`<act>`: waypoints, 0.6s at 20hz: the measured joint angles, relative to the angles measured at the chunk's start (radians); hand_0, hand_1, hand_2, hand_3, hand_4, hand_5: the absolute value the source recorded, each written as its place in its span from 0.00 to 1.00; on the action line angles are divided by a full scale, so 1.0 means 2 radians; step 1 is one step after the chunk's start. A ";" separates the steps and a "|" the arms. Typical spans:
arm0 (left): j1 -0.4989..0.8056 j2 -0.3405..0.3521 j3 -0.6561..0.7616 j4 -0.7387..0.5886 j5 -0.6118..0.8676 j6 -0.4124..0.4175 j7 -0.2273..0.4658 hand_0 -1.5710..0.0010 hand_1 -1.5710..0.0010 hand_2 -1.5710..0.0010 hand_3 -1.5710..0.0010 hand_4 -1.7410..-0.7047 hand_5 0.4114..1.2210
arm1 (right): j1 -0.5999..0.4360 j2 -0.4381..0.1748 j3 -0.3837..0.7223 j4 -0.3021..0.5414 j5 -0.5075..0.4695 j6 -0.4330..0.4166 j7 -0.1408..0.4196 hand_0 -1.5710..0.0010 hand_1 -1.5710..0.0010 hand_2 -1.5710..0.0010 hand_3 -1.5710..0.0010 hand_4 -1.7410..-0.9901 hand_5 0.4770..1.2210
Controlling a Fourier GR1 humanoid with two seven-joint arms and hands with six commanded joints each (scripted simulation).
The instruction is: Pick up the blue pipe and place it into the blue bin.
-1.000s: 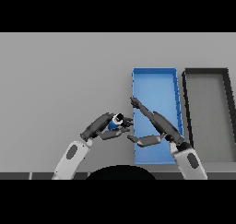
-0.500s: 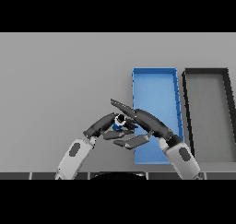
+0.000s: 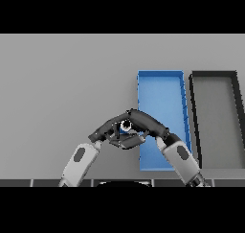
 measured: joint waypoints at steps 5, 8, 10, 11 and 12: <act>-0.003 -0.006 0.004 0.005 -0.010 -0.012 -0.014 0.00 0.00 0.02 0.10 0.02 1.00 | 0.011 0.017 0.009 0.000 0.016 -0.008 -0.034 0.08 0.08 0.08 0.11 0.35 0.76; 0.009 -0.010 0.002 0.001 -0.016 -0.010 -0.031 0.00 0.00 0.01 0.09 0.01 1.00 | 0.011 0.025 0.014 -0.002 0.027 -0.001 -0.034 0.04 0.04 0.04 0.06 0.34 0.88; 0.005 -0.011 0.004 0.004 -0.017 -0.012 -0.041 0.00 0.00 0.01 0.09 0.01 1.00 | 0.024 0.040 0.007 -0.010 0.010 -0.005 -0.015 0.03 0.03 0.03 0.04 0.33 0.92; 0.006 -0.011 0.004 0.005 -0.019 -0.012 -0.043 0.00 0.00 0.01 0.09 0.01 1.00 | 0.031 0.043 0.003 -0.012 0.006 -0.003 -0.013 0.02 0.02 0.02 0.03 0.33 0.94; 0.010 -0.012 0.004 0.002 -0.020 -0.010 -0.035 0.00 0.00 0.00 0.09 0.01 1.00 | 0.031 0.052 0.004 -0.008 0.007 -0.003 -0.008 0.02 0.02 0.02 0.02 0.33 0.95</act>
